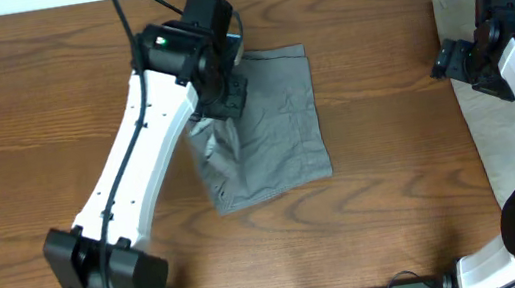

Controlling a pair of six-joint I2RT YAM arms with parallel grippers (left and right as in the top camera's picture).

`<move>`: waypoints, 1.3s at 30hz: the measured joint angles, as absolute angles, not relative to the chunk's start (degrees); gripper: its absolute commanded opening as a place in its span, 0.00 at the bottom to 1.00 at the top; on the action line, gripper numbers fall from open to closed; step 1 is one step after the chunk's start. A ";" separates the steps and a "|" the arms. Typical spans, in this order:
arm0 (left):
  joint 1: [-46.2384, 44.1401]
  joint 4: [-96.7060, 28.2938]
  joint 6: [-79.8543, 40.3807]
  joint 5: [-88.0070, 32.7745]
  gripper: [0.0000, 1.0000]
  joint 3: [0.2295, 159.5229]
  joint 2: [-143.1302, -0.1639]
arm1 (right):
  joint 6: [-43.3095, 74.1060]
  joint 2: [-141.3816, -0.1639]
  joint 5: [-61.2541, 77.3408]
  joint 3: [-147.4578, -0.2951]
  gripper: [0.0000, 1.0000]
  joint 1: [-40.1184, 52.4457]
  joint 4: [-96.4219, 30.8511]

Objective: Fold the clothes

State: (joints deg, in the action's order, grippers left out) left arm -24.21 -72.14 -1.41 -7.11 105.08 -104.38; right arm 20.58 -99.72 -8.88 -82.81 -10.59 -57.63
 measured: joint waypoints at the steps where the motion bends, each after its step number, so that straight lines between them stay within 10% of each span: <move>1: -24.21 -71.48 -1.48 -7.73 0.06 104.42 -104.62 | 20.58 -99.72 -8.88 -82.81 0.99 -10.59 -57.63; 16: -16.84 -92.23 -6.63 7.92 0.06 110.89 -105.01 | 20.58 -99.72 -8.88 -82.81 0.99 -10.59 -57.65; 39: -10.66 -92.36 -6.98 11.53 0.06 121.97 -95.70 | 20.58 -99.72 -8.88 -82.81 0.99 -10.59 -57.63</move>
State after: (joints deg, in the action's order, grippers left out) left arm -10.66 -92.36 -6.98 11.53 121.97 -95.70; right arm 20.58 -99.72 -8.88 -82.81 -10.59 -57.63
